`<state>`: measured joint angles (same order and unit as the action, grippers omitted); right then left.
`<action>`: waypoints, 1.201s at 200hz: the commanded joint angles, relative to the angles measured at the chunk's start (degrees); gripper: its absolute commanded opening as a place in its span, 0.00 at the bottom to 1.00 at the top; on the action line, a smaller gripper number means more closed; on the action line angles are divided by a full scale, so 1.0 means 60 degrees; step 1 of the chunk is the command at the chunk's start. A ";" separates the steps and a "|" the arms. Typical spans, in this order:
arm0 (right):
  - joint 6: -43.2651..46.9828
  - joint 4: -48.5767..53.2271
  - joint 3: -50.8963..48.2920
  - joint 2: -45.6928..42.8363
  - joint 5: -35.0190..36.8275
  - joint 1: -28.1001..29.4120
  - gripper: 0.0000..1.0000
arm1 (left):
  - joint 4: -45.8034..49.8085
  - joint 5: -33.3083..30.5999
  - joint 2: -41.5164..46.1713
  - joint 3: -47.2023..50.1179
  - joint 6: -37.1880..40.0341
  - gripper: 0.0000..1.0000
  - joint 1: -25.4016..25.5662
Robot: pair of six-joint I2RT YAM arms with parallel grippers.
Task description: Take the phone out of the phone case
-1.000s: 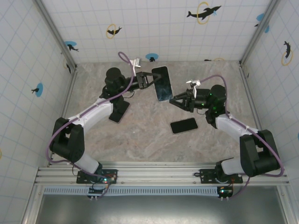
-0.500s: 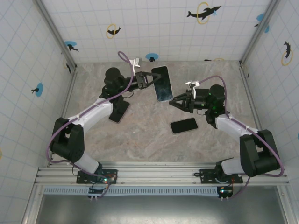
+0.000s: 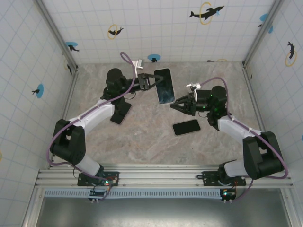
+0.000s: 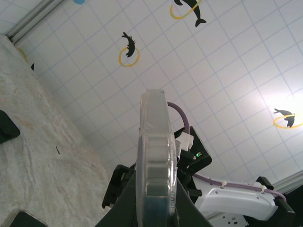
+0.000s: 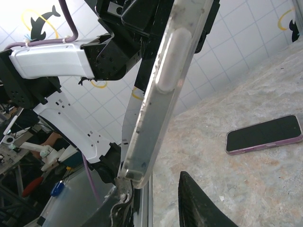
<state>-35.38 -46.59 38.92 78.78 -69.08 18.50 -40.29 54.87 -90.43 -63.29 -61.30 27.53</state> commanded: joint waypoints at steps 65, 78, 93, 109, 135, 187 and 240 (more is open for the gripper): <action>0.0226 -0.0001 0.0444 -0.0123 -0.0189 0.0158 0.30 | 0.0124 0.0331 -0.0038 -0.0438 0.0527 0.00 -0.0032; 0.0269 0.0079 0.0479 -0.0069 -0.0204 0.0159 0.29 | 0.0121 0.0347 -0.0030 -0.0446 0.0518 0.00 -0.0033; 0.0300 0.0135 0.0532 0.0019 -0.0293 0.0164 0.26 | 0.0123 0.0347 0.0027 -0.0424 0.0512 0.00 -0.0032; 0.0342 0.0218 0.0603 0.0093 -0.0304 0.0158 0.23 | 0.0123 0.0361 0.0080 -0.0409 0.0490 0.00 -0.0033; 0.0614 0.0548 0.0764 0.0195 -0.0370 0.0172 0.18 | 0.0108 0.0420 0.0140 -0.0387 0.0418 0.00 -0.0032; 0.2292 0.2387 0.1069 0.0211 -0.0628 0.0190 0.18 | -0.0229 0.0552 0.0085 -0.0526 -0.0087 0.00 -0.0033; 0.3343 0.3401 0.1280 0.0194 -0.0450 0.0232 0.18 | -0.0813 0.0764 -0.0030 -0.0568 -0.0852 0.00 -0.0032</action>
<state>-21.30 -32.34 44.16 79.55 -73.60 19.51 -38.48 57.19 -90.94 -63.42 -60.93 27.27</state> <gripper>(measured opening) 0.185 0.121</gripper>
